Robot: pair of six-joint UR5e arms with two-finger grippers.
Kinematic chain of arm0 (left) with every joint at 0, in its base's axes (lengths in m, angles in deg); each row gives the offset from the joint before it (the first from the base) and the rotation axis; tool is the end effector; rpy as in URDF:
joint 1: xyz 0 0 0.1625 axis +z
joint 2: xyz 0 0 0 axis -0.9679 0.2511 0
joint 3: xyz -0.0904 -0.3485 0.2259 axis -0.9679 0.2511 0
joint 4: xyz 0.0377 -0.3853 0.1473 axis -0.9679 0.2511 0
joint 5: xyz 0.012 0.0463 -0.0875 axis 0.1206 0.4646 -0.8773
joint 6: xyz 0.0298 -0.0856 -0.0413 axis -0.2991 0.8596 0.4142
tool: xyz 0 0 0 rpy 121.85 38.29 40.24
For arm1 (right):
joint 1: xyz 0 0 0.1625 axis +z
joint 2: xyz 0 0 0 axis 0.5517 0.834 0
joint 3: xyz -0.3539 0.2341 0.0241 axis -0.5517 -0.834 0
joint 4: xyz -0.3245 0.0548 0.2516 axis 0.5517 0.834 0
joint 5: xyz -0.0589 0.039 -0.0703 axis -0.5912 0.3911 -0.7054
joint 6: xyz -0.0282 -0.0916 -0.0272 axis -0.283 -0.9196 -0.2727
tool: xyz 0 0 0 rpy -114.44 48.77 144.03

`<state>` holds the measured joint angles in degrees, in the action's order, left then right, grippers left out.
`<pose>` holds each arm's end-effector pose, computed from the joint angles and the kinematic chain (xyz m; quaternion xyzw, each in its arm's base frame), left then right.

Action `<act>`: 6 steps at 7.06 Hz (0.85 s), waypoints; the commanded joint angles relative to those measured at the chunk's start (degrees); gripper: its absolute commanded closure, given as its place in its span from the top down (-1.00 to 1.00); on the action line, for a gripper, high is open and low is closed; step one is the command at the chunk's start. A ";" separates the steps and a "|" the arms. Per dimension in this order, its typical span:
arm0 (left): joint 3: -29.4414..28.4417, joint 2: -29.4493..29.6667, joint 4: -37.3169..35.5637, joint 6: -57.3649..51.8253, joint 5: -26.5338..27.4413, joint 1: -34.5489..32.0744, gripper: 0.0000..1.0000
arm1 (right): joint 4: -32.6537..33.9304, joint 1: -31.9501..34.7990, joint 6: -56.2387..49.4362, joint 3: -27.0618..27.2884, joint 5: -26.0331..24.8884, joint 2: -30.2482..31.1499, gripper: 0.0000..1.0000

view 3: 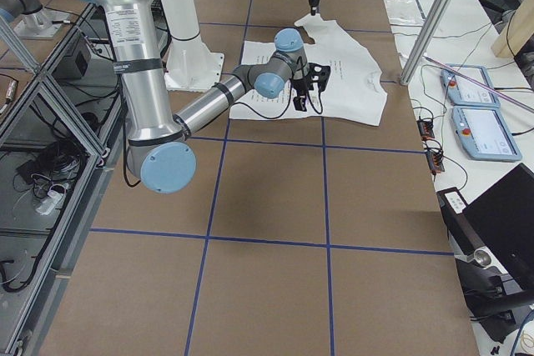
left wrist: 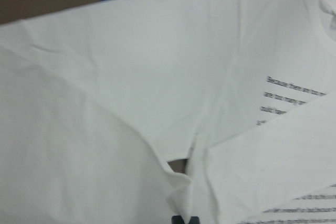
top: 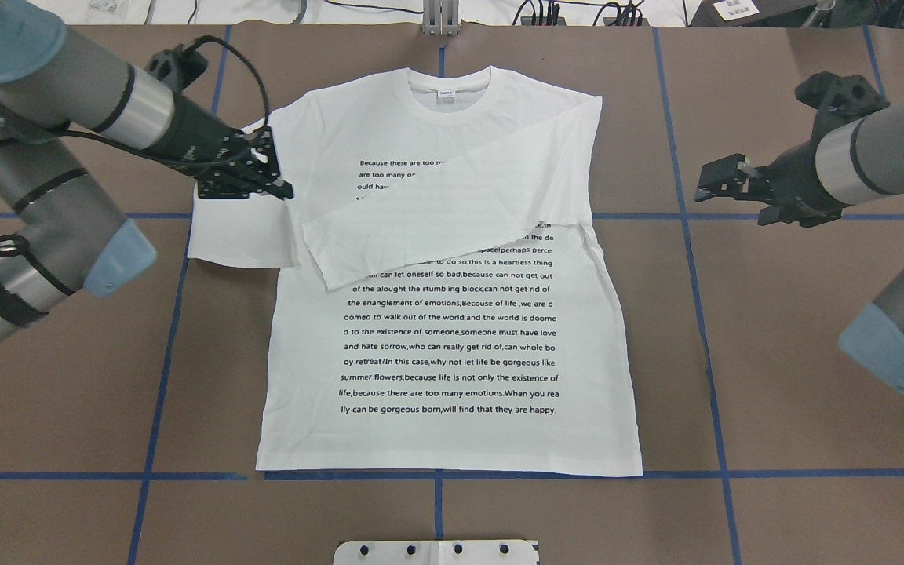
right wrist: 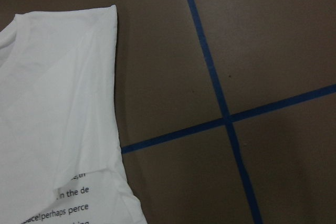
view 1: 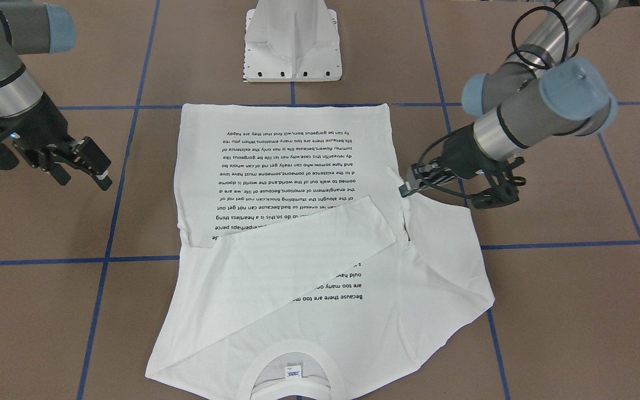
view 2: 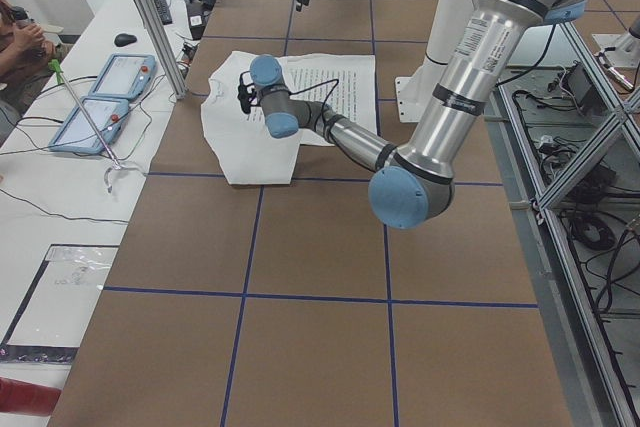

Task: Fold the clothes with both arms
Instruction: 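Grasp the other sleeve with the left gripper and fold it across the shirt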

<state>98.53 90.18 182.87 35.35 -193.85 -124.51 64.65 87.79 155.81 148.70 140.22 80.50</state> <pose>0.3854 -0.5415 0.2468 -0.0672 0.6246 -0.1309 0.7669 -0.2348 -0.4763 0.3831 0.0668 -0.4488 0.1683 0.8751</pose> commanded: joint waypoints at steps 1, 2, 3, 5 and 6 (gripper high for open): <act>-3.37 11.96 0.23 11.45 12.84 8.33 -1.00 | 0.15 7.11 -13.06 -0.33 5.43 6.49 1.00; -10.36 19.24 0.41 12.45 18.05 11.32 -1.00 | 0.07 8.53 -15.98 -0.94 5.80 8.00 1.00; -16.70 24.53 2.32 13.06 23.93 13.96 -1.00 | 0.07 8.80 -16.79 -1.47 5.80 8.62 1.00; -24.12 27.39 7.69 13.16 29.94 17.23 -1.00 | 0.07 8.80 -16.80 -2.00 5.71 8.63 1.00; -26.58 28.87 7.96 13.16 31.18 18.28 -1.00 | 0.07 8.80 -16.89 -2.35 5.71 8.54 1.00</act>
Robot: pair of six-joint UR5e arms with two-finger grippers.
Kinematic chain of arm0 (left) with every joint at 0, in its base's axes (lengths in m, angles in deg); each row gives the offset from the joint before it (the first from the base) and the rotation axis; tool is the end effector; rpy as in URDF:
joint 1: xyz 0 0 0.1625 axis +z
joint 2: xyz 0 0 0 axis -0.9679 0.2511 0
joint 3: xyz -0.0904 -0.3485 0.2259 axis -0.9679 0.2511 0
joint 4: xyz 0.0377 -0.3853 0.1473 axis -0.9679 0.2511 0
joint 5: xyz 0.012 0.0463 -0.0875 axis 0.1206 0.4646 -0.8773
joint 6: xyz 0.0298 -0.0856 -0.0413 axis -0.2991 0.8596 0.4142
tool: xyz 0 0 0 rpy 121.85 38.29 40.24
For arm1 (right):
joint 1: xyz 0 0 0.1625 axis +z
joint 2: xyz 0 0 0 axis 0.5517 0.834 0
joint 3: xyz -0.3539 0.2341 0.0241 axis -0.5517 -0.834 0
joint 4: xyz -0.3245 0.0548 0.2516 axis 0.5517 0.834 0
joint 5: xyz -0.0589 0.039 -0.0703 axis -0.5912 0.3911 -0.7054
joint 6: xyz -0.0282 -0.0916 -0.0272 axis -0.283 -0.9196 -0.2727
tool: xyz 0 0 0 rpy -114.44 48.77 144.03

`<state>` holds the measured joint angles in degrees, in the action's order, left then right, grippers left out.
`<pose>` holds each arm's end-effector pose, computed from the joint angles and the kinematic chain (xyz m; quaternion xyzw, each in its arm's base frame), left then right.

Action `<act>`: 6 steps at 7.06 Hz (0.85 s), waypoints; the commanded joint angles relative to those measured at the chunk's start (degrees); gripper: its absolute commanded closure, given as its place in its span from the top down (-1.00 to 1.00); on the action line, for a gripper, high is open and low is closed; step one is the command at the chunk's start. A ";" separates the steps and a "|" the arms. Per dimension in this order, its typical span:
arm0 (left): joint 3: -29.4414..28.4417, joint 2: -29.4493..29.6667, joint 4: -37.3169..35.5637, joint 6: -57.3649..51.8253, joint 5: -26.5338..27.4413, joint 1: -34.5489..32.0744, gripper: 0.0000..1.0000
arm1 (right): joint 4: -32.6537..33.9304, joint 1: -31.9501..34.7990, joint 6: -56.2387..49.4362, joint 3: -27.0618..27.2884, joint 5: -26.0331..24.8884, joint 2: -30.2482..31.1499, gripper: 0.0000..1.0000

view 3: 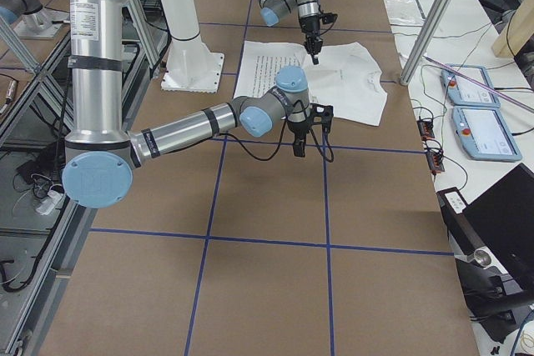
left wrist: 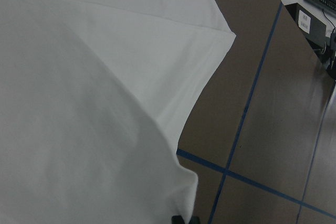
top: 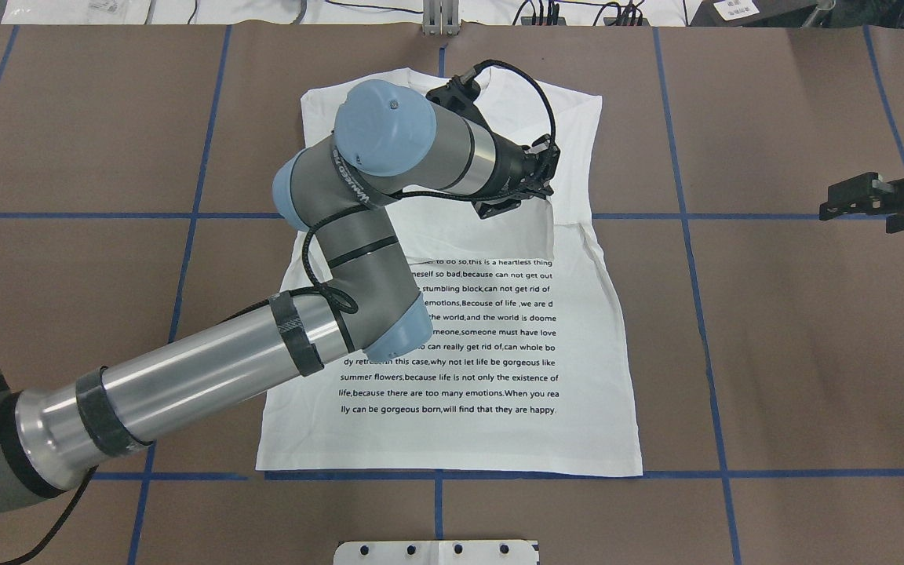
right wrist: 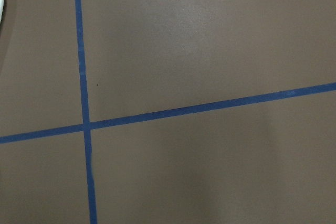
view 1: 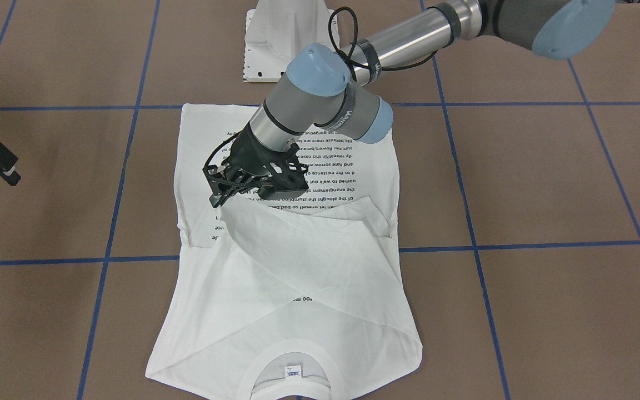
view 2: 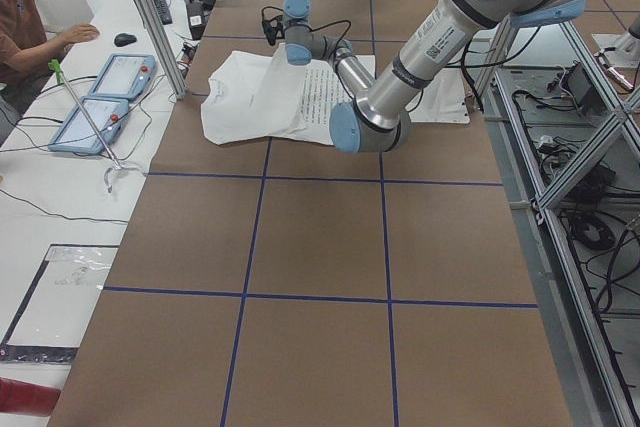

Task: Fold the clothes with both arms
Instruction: 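Grasp the other sleeve with the left gripper and fold it across the shirt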

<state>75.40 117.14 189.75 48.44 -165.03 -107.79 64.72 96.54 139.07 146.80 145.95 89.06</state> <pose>0.6143 -0.5152 0.0687 -0.0097 0.6680 -0.2260 0.7089 -0.1502 -0.4689 0.4715 0.0628 -0.4078 0.1162 0.9035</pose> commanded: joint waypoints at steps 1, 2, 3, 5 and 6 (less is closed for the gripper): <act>-6.43 4.10 1.96 0.06 5.16 2.80 -1.00 | 0.00 0.05 -0.16 -0.55 -0.02 0.06 1.00; -8.72 5.08 3.88 0.06 5.97 3.50 -1.00 | 0.00 0.05 -0.16 -0.64 -0.02 0.07 1.00; -10.48 6.30 4.16 0.06 6.42 3.77 -0.94 | 0.00 0.14 -0.16 -0.64 0.07 0.15 1.00; -10.51 6.41 4.17 0.06 6.68 4.65 0.53 | -0.09 0.05 0.98 0.06 -0.02 0.07 1.00; -8.33 6.14 3.65 1.02 6.08 4.57 0.54 | -0.09 -0.04 1.42 0.41 1.20 0.15 1.00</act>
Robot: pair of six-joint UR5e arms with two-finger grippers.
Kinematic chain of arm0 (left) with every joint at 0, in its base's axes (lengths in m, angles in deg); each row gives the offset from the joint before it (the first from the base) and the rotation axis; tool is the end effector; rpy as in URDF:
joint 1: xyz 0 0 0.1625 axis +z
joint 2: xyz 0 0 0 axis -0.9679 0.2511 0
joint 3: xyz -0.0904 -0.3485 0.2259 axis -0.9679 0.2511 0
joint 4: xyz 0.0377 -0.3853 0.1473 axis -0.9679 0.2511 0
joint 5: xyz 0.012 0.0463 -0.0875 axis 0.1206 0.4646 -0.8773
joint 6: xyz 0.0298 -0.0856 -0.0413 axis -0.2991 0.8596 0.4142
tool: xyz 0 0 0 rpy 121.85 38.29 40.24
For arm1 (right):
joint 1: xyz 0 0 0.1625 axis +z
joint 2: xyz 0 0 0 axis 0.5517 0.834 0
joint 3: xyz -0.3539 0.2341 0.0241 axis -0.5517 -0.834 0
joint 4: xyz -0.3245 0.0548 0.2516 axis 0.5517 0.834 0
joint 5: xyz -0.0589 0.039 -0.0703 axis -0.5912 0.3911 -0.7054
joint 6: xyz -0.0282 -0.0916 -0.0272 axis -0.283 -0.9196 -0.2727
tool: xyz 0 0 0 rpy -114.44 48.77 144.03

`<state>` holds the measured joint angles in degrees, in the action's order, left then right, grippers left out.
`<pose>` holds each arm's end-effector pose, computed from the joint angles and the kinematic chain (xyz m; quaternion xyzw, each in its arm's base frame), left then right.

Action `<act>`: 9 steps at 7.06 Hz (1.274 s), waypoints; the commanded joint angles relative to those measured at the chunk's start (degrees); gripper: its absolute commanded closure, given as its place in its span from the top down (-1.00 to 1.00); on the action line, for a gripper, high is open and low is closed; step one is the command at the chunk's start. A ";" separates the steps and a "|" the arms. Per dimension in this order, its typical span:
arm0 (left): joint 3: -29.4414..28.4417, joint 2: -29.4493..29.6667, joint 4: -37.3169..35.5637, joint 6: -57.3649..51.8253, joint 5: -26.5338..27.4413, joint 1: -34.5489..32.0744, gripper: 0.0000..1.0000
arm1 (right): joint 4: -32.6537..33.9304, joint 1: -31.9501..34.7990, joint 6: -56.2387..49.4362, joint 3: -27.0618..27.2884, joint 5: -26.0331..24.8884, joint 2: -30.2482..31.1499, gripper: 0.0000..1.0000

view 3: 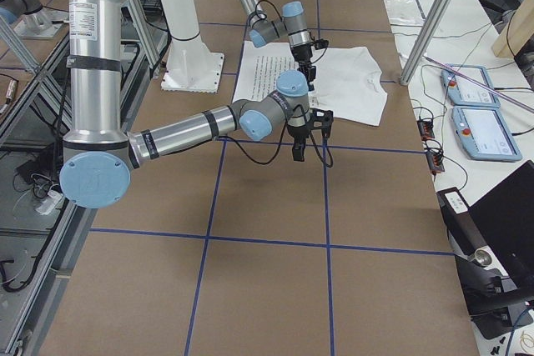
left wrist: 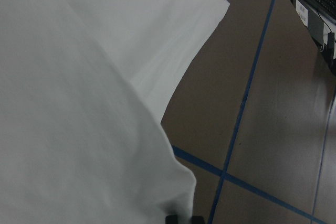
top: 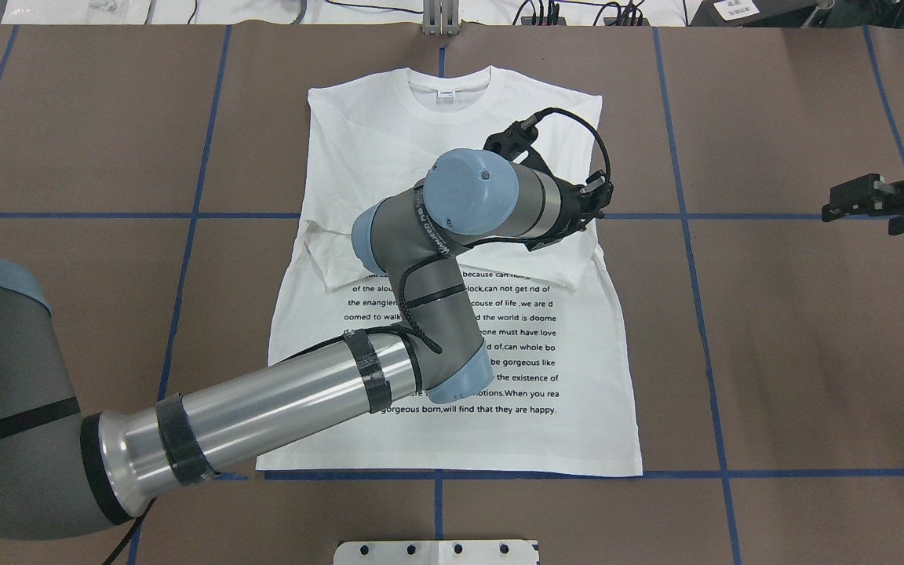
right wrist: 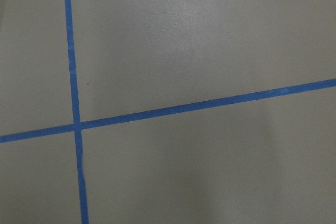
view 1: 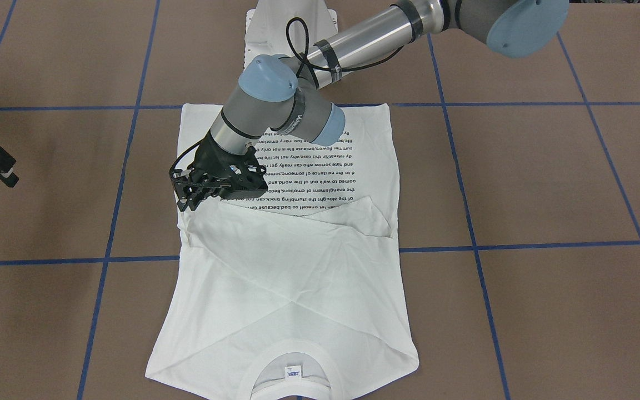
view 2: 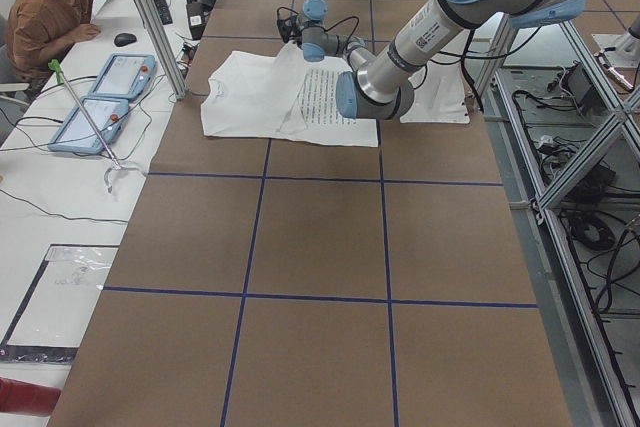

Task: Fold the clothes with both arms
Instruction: 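Grasp the other sleeve with the left gripper and fold it across the shirt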

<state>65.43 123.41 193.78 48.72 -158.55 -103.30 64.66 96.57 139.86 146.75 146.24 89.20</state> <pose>0.6804 -0.4926 0.0484 0.0050 0.6692 -0.2353 0.7048 -0.1499 -0.4680 0.4728 0.0576 -0.4092 0.1221 0.9024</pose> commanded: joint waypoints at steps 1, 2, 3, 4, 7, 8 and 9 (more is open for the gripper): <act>10.10 -5.96 -3.09 0.66 -3.20 -0.01 0.54 | -2.38 -1.37 4.47 0.73 3.62 -0.07 1.00; 19.23 -13.41 -5.11 0.23 -5.31 -0.36 0.52 | -11.11 -5.47 16.51 0.65 3.13 0.63 1.00; 27.76 -21.49 -5.92 -3.35 -5.94 -0.71 0.49 | -17.02 -11.08 28.29 1.00 -0.44 0.81 1.00; 32.98 -27.23 -6.53 -8.25 -6.21 -1.24 0.49 | -17.34 -19.84 35.81 3.78 -8.66 0.64 0.99; 42.79 -37.73 -6.45 -10.76 -11.12 -4.66 0.48 | -16.65 -38.78 53.84 9.43 -26.64 0.37 0.92; 42.79 -38.18 -6.45 -10.94 -11.14 -4.67 0.48 | -10.20 -45.09 57.47 10.57 -33.37 -0.67 0.92; 42.79 -38.27 -6.45 -10.94 -11.05 -4.67 0.48 | -3.18 -47.94 60.46 13.28 -35.87 -2.69 0.87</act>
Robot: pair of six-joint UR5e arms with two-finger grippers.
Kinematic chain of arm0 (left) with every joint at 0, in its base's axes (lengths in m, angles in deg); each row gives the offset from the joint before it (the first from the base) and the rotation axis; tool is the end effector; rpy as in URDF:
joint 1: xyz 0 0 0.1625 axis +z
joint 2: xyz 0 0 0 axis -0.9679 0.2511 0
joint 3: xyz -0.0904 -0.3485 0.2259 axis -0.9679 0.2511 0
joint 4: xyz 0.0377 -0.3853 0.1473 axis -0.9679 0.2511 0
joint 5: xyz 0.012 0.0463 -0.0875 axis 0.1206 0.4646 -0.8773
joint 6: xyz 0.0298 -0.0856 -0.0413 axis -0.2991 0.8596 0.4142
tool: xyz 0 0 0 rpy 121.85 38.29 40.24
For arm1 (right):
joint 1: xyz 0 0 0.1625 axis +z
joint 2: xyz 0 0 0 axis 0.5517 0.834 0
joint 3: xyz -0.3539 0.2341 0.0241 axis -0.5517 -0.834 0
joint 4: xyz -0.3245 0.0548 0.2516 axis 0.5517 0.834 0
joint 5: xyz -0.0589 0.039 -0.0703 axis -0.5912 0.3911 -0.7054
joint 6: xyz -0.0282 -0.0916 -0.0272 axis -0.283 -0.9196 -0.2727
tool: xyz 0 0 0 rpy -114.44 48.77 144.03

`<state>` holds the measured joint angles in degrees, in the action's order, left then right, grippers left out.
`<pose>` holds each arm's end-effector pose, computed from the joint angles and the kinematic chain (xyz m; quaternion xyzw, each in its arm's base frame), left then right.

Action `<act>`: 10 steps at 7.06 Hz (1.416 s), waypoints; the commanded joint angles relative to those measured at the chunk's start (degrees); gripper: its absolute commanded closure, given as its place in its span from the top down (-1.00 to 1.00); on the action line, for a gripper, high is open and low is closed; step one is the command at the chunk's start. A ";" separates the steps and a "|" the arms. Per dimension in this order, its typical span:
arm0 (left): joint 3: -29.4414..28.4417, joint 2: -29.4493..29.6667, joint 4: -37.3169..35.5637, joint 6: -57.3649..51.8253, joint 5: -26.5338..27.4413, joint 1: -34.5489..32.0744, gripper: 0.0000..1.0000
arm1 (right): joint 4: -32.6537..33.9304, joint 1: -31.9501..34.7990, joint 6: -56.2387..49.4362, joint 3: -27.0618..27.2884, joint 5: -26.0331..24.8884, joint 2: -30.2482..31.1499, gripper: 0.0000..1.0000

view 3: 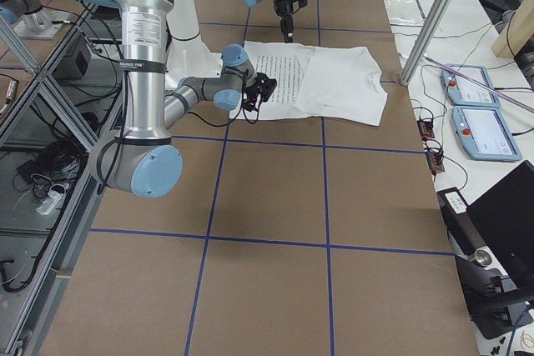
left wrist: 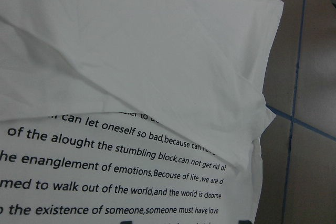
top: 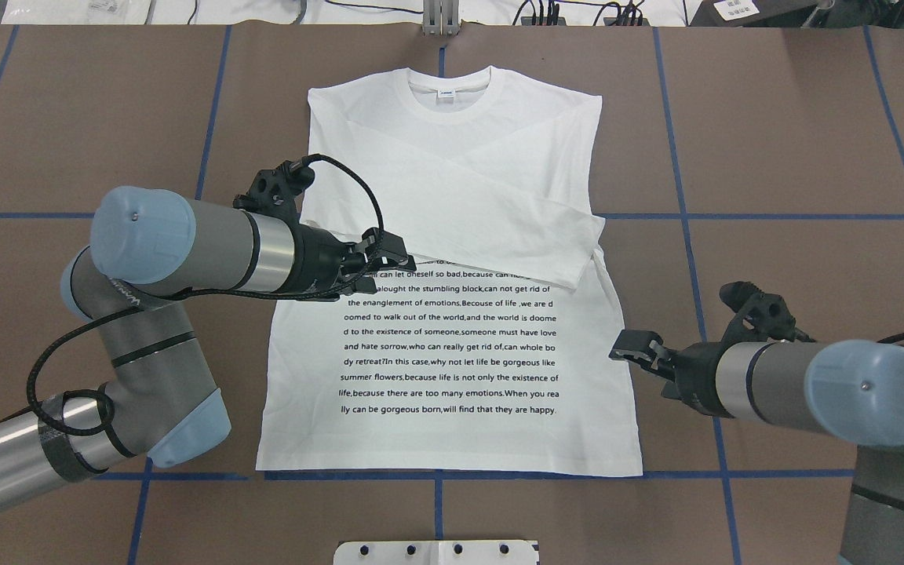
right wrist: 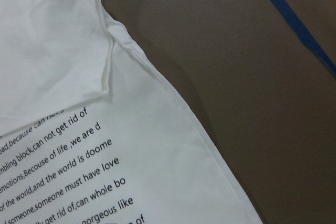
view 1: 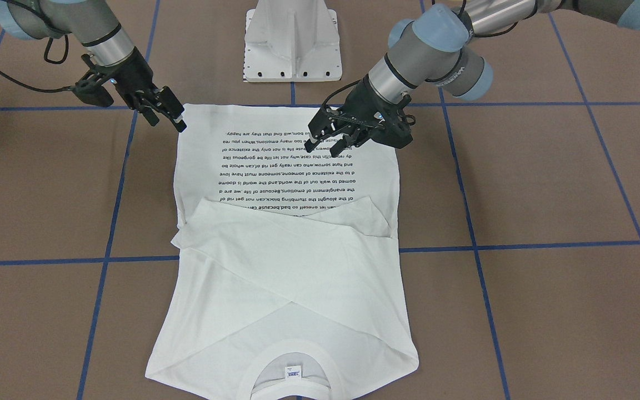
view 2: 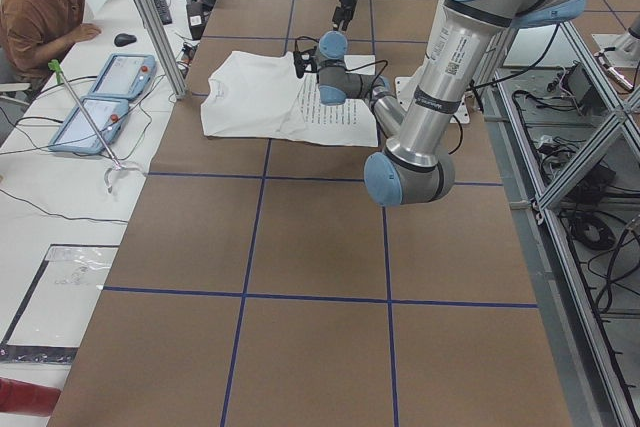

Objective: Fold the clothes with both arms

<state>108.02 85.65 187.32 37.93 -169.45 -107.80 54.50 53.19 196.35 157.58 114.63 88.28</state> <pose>0.4727 -0.4171 0.2233 0.0199 0.6608 -0.1386 0.7374 -0.3955 -0.2796 0.3591 -0.0192 -0.4973 0.2907 0.8172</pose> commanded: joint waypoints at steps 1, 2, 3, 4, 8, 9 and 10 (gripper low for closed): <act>0.20 -0.77 0.01 -0.15 -0.06 -0.09 0.48 | 8.88 -7.72 6.52 1.95 -6.47 -1.88 0.87; 0.20 -0.95 0.01 -0.06 -0.06 -0.17 0.48 | 10.03 -8.62 7.25 1.95 -7.01 -1.79 0.87; 0.20 -0.95 0.01 0.03 0.03 -0.17 0.49 | 10.30 -9.76 8.99 1.51 -7.19 -1.79 0.87; 0.20 -1.04 0.01 0.20 0.12 -0.17 0.50 | 10.31 -10.56 10.49 0.81 -7.20 -1.62 0.84; 0.38 -1.30 0.01 0.20 0.29 -0.17 0.50 | 10.22 -11.88 12.70 -2.18 -6.76 -1.62 0.72; 0.38 -1.22 0.01 0.12 0.29 -0.17 0.50 | 10.22 -12.32 12.70 -2.27 -6.76 -1.18 0.70; 0.38 -1.21 0.01 0.20 0.29 -0.17 0.50 | 10.22 -12.58 12.79 -2.27 -6.76 -1.18 0.66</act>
<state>108.40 84.41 187.32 38.10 -169.16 -107.96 64.72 40.98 208.97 155.38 107.85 86.97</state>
